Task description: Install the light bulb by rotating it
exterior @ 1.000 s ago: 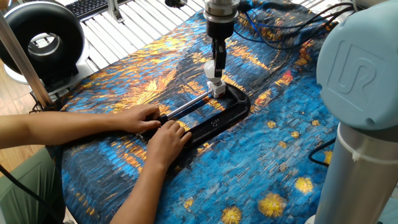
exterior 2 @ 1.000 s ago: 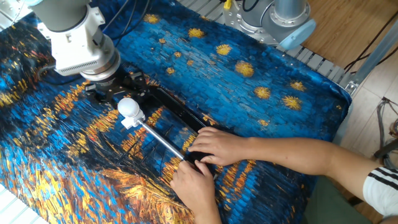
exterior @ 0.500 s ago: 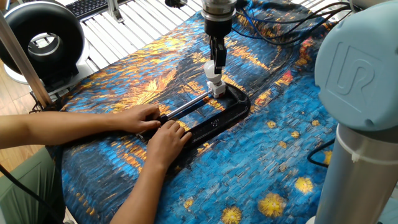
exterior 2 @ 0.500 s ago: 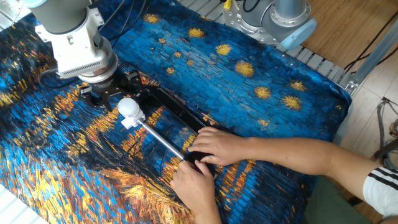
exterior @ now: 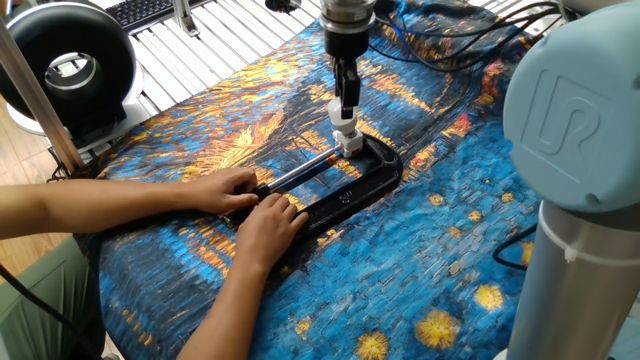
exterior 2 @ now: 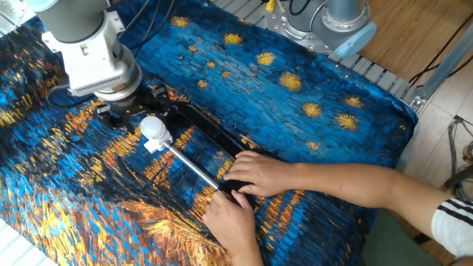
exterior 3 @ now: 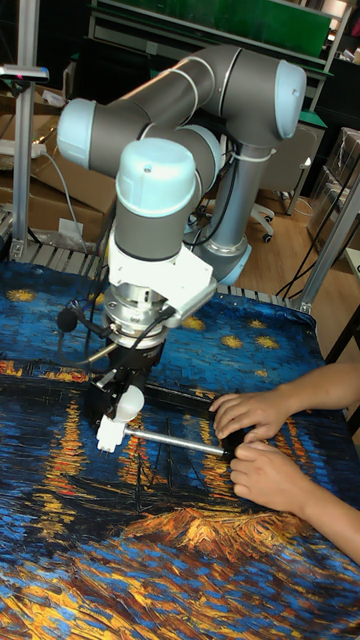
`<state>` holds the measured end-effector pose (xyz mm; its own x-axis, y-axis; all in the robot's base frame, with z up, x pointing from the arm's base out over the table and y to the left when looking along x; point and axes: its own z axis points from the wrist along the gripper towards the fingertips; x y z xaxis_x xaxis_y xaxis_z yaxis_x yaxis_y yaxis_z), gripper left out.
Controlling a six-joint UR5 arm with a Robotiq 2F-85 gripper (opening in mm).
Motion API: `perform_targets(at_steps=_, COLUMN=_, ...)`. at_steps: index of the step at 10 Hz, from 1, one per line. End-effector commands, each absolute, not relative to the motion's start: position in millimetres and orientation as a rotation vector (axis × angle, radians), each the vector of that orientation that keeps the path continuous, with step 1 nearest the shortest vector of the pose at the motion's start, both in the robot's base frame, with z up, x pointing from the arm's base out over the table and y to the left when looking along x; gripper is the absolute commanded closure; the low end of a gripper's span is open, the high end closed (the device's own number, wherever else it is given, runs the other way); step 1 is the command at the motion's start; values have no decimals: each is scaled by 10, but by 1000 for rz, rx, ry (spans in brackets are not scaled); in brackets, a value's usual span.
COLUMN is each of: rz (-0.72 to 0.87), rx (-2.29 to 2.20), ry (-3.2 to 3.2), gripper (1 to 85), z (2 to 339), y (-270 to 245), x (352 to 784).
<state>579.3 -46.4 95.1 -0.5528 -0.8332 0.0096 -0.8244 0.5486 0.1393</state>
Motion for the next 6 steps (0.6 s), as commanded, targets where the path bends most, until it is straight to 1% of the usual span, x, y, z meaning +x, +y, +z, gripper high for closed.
perform_targets(at_steps=1, rz=-193, rx=1431, ry=-2705, gripper=230, z=948, y=-361, x=5801)
perform_targets(at_steps=3, rz=-185, rx=1423, ry=-2706, gripper=257, z=924, y=-348, x=5804)
perform_targets(at_steps=4, rz=-164, rx=1420, ry=-2705, gripper=287, z=915, y=-391, x=5810)
perform_targets(at_steps=5, rz=-149, rx=1401, ry=-2720, gripper=347, z=912, y=-423, x=5816)
perform_targets(at_steps=6, rz=-123, rx=1389, ry=-2726, gripper=383, z=918, y=-477, x=5816)
